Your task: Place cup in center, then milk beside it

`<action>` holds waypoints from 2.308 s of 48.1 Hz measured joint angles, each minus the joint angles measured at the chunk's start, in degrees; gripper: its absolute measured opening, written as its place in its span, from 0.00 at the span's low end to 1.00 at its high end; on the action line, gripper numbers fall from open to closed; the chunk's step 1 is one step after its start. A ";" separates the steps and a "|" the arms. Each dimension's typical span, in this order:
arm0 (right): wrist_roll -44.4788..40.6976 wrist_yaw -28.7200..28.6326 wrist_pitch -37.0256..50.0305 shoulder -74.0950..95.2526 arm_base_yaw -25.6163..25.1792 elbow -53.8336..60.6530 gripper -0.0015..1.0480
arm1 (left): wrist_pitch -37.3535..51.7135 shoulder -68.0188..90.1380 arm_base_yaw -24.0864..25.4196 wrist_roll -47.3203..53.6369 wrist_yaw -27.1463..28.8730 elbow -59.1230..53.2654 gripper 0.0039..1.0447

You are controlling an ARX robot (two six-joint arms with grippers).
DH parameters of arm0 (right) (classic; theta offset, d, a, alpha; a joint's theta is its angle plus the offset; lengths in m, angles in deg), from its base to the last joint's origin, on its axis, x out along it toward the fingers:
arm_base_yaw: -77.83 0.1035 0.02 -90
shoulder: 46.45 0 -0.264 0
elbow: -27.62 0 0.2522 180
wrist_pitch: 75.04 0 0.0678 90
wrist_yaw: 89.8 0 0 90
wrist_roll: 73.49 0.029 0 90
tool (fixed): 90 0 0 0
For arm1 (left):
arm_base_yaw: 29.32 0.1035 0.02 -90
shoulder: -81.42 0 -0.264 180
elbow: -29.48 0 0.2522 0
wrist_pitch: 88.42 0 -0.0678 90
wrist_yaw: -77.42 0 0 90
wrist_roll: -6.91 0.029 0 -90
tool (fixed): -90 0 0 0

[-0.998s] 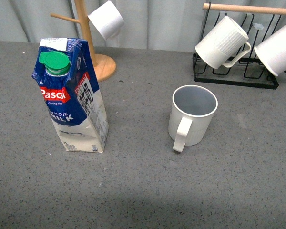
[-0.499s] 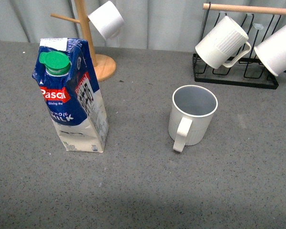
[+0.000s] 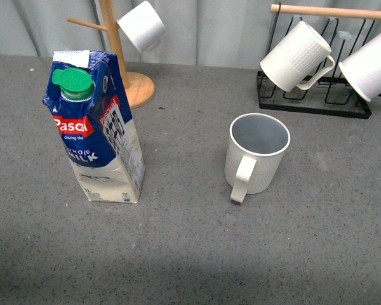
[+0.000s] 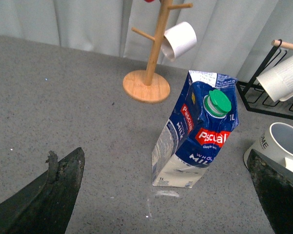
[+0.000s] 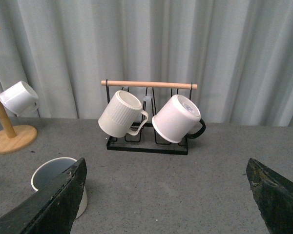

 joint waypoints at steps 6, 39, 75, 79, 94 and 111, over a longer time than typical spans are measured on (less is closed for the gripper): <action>0.00 0.00 0.00 0.00 0.00 0.00 0.91 | 8.46 10.62 -1.49 -1.09 0.15 0.96 0.94; 0.00 0.00 0.00 0.00 0.00 0.00 0.91 | 33.64 53.46 -4.74 1.70 -3.34 10.54 0.94; 0.00 0.00 0.00 0.00 0.00 0.00 0.91 | 31.10 59.45 -9.22 4.00 -3.89 14.45 0.94; 0.00 -0.02 0.00 0.00 0.00 0.00 0.91 | 30.32 59.78 -9.68 4.04 -5.14 15.08 0.94; 0.00 -0.02 0.00 0.00 0.00 0.00 0.91 | 31.08 64.17 -8.17 4.17 -3.61 17.27 0.94; 0.00 0.00 0.00 0.00 0.00 0.00 0.91 | 32.81 66.47 -6.14 3.91 -3.78 18.82 0.94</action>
